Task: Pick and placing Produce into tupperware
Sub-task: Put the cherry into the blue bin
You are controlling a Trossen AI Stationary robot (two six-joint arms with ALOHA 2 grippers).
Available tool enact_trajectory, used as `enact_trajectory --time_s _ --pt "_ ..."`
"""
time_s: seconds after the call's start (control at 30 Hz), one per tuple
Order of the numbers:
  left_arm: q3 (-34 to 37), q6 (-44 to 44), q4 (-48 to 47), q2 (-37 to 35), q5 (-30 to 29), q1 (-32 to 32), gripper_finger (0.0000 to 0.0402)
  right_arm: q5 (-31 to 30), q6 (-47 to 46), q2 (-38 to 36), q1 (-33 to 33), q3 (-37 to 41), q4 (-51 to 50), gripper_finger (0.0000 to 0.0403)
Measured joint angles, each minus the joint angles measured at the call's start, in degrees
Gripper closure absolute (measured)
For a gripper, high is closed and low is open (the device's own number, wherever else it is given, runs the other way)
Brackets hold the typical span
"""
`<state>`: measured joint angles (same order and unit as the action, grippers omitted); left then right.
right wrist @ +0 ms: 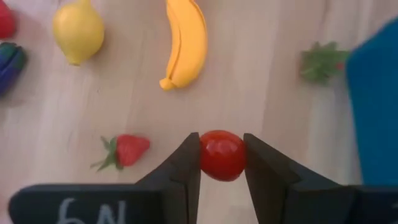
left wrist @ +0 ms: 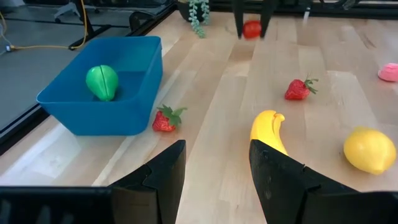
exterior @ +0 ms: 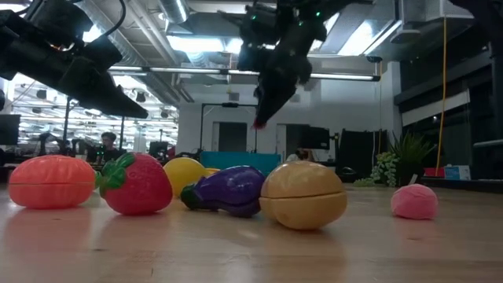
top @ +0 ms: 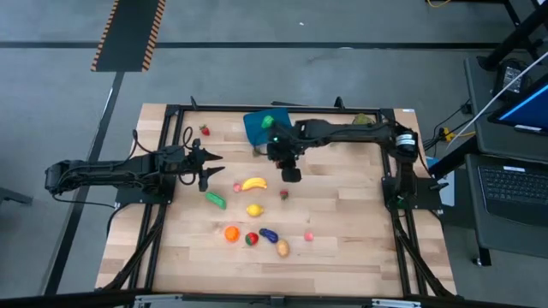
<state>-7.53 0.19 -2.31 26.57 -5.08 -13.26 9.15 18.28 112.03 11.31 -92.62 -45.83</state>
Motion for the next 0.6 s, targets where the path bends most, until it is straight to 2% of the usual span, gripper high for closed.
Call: enact_trajectory --time_s 0.2,0.33,0.47,0.6 --pt "0.0 0.0 0.0 0.0 0.0 0.0 0.0231 -5.0 -0.2 -5.6 0.4 0.1 -5.2 0.0301" --pt "0.0 0.0 0.0 0.0 0.0 0.0 0.0231 -8.0 -3.5 -9.9 1.8 3.5 -7.1 0.0301" --pt "0.0 0.0 0.0 0.0 0.0 0.0 0.0231 -8.6 -6.6 -15.3 3.3 11.6 -6.1 0.0301" --pt "0.0 0.0 0.0 0.0 0.0 0.0 0.0231 -9.1 -9.1 -22.5 5.0 22.8 1.3 0.0301"
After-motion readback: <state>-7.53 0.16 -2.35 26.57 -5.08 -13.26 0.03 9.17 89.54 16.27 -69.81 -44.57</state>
